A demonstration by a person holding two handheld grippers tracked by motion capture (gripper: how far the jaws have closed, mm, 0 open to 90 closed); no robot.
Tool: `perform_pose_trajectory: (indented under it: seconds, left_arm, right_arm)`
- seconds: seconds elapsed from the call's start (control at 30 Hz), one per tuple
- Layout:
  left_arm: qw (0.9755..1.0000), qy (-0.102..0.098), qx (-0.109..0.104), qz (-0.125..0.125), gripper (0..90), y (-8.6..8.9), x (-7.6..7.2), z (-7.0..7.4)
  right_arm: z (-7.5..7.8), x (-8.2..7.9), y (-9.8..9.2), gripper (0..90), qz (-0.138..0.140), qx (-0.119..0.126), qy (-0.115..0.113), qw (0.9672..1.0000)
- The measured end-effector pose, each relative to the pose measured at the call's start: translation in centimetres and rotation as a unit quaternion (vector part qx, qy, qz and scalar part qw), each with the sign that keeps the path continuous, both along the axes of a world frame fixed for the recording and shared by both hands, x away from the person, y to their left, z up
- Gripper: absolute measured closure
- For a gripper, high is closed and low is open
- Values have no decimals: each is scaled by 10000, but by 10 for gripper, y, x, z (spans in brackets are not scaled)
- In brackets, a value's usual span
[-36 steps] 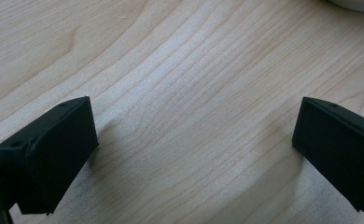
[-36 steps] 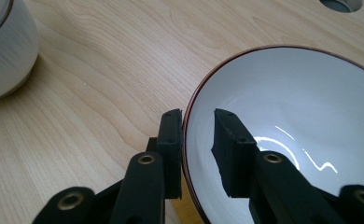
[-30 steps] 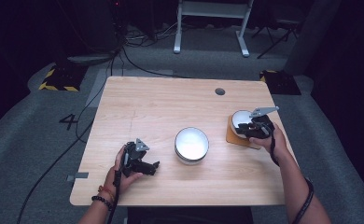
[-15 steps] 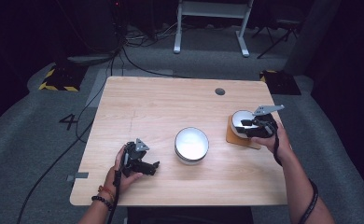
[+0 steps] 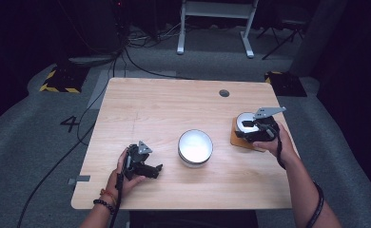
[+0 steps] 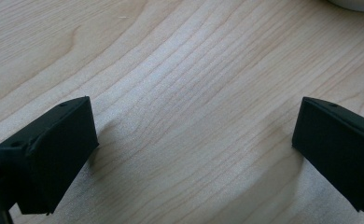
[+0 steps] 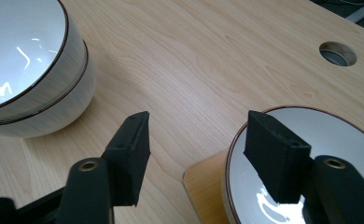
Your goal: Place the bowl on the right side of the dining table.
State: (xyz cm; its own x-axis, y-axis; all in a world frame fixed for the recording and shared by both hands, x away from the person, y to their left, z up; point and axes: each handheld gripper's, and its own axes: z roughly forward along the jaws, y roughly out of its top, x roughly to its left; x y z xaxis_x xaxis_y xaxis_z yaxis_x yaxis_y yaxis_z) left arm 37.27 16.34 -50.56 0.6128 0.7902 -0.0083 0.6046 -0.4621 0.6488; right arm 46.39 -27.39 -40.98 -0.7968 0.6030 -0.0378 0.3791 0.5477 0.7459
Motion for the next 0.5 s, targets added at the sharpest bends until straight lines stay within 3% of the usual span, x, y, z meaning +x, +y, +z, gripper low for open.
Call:
perform_pose_trajectory:
  seconds: [0.2, 0.4, 0.5]
  left_arm:
    - [10000, -3, 2, -6, 1, 0, 0, 0]
    - [10000, -4, 2, -5, 1, 0, 0, 0]
    - [10000, 2, -1, 2, 1, 0, 0, 0]
  right_arm:
    - [3, -3, 3, 292, -70, -54, -112, 9999]
    - [4, -8, 4, 242, -149, -260, -259, 9992]
    - [5, -11, 4, 229, -239, -236, -264, 9991]
